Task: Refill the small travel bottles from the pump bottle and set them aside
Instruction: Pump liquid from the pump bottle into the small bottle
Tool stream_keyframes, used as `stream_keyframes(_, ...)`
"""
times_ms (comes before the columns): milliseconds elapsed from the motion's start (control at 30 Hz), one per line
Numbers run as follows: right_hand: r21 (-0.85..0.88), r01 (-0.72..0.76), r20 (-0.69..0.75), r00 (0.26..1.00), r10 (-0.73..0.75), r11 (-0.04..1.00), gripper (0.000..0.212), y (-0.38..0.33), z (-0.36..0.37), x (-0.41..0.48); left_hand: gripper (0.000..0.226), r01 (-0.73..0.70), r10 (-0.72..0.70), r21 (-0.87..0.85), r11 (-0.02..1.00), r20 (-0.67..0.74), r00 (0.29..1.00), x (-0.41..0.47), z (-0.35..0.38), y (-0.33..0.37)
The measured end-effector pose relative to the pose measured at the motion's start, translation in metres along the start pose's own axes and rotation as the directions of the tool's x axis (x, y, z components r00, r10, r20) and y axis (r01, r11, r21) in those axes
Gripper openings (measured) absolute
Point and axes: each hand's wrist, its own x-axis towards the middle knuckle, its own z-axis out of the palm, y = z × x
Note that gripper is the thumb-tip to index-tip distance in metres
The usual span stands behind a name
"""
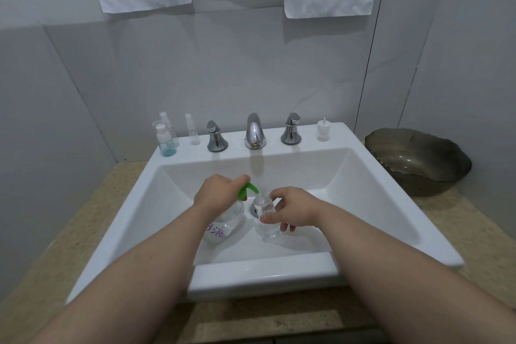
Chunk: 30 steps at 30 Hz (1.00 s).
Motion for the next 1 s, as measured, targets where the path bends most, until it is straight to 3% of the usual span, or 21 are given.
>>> stream_keyframes(300, 0.017, 0.0, -0.014, 1.0, 0.0, 1.0, 0.036, -0.0011, 0.0001, -0.0015, 0.072, -0.008, 0.008, -0.013, 1.0, 0.018, 1.0, -0.0022, -0.0012, -0.0017)
stream_keyframes(1000, 0.006, -0.001, 0.011, 1.0, 0.001, 1.0, 0.038, -0.0002, 0.0003, -0.0005, 0.05, 0.02, -0.02, -0.019, 1.0, -0.009, 1.0, 0.0031, 0.0021, -0.0011)
